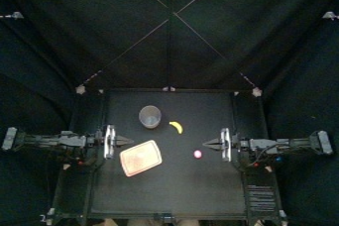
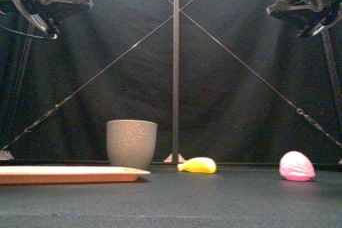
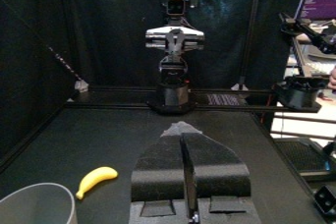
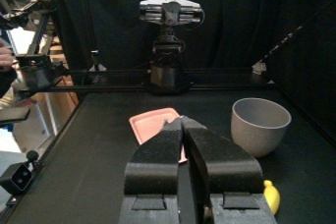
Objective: Pick the pink ball then place it on the pink plate
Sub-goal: Pick the pink ball
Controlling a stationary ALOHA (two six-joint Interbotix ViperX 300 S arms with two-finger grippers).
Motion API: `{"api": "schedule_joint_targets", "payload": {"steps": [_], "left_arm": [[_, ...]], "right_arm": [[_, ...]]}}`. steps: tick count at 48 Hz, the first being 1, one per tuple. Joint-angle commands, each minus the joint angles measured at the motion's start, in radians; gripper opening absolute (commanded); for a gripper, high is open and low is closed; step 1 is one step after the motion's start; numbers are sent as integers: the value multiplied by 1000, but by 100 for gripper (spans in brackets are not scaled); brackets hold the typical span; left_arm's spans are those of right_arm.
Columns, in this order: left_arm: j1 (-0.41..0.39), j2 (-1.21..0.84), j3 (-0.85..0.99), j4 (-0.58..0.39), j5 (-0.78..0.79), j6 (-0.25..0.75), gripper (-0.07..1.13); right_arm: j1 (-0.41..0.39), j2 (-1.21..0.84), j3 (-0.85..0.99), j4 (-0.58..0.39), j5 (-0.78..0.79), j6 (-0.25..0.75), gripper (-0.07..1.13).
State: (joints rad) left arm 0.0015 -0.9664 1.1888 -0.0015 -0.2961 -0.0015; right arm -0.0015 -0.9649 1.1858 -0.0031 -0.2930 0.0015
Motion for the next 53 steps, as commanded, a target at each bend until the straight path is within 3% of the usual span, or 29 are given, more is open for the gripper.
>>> {"api": "schedule_joint_targets", "payload": {"steps": [1,8,17,23,32,36,53], "left_arm": [[2,9,-20,-2,-18,2,1],[0,9,-15,-5,-21,0,1],[2,9,-14,-12,-20,0,1],[2,9,-14,-14,-21,0,1],[3,9,-14,-14,-25,3,1],[3,9,-12,-12,-25,3,1],[18,9,6,-14,-41,2,1]], "right_arm": [[-12,35,5,0,6,0,9],[-81,115,55,6,34,11,13],[-109,235,97,41,103,41,24],[-118,308,92,98,138,60,43],[-114,391,74,140,166,87,88],[-114,430,60,132,173,94,100],[-75,644,-34,91,230,95,101]]}}
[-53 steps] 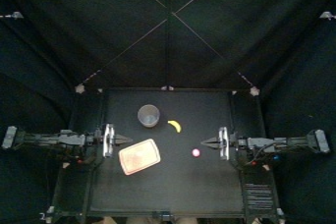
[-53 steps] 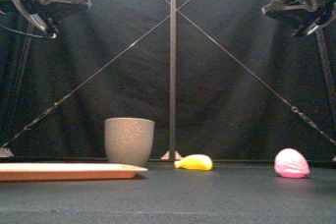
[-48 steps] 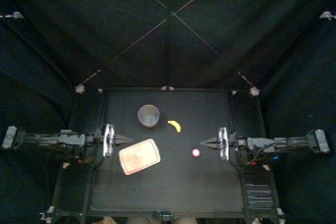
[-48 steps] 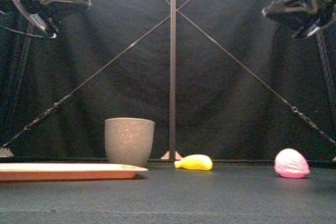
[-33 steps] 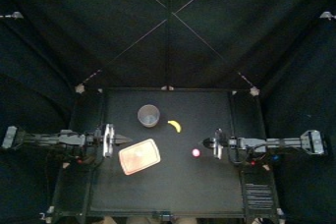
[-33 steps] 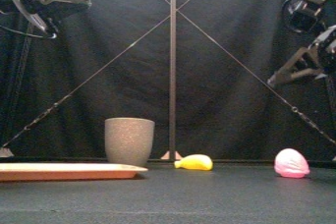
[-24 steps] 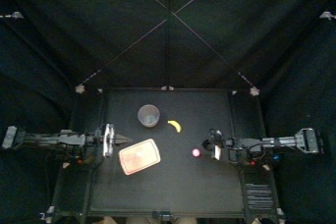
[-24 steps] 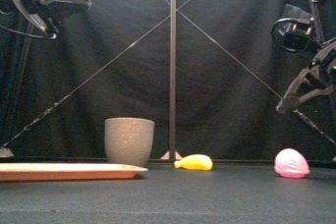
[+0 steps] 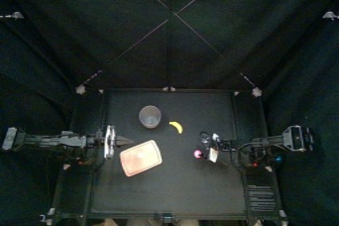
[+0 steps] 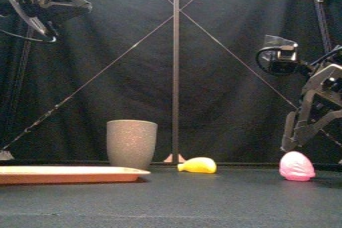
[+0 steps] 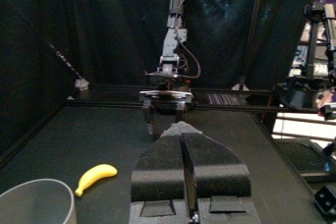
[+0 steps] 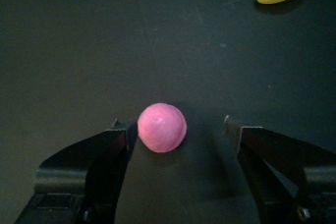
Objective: Pick the pink ball then place it on the pink plate
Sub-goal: Pick the pink ball
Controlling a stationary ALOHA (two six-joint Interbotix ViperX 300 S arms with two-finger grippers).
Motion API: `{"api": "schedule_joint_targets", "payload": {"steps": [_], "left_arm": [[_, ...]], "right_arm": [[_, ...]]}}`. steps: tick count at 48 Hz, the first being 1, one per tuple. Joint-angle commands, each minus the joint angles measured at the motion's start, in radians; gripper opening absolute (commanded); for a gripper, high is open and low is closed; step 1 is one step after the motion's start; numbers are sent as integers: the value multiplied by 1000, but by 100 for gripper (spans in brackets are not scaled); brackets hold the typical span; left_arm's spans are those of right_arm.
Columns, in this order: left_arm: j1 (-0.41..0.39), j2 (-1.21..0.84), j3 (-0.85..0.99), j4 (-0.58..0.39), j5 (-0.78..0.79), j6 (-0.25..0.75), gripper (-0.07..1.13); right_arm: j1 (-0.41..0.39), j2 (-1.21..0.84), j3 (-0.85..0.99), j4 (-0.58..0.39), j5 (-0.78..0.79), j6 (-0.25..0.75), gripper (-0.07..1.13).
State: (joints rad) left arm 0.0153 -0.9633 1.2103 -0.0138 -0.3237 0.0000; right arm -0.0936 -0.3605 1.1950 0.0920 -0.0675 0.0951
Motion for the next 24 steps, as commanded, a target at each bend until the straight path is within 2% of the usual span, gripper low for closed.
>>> {"api": "schedule_joint_targets", "payload": {"steps": [1,13,24], "left_arm": [[5,6,-15,-2,-14,2,1],[12,6,-15,0,-25,3,1],[21,6,-11,-2,-25,2,1]], "right_arm": [[18,54,-48,-5,8,2,101],[57,147,-91,-5,86,0,97],[78,160,-124,2,86,2,68]]}}
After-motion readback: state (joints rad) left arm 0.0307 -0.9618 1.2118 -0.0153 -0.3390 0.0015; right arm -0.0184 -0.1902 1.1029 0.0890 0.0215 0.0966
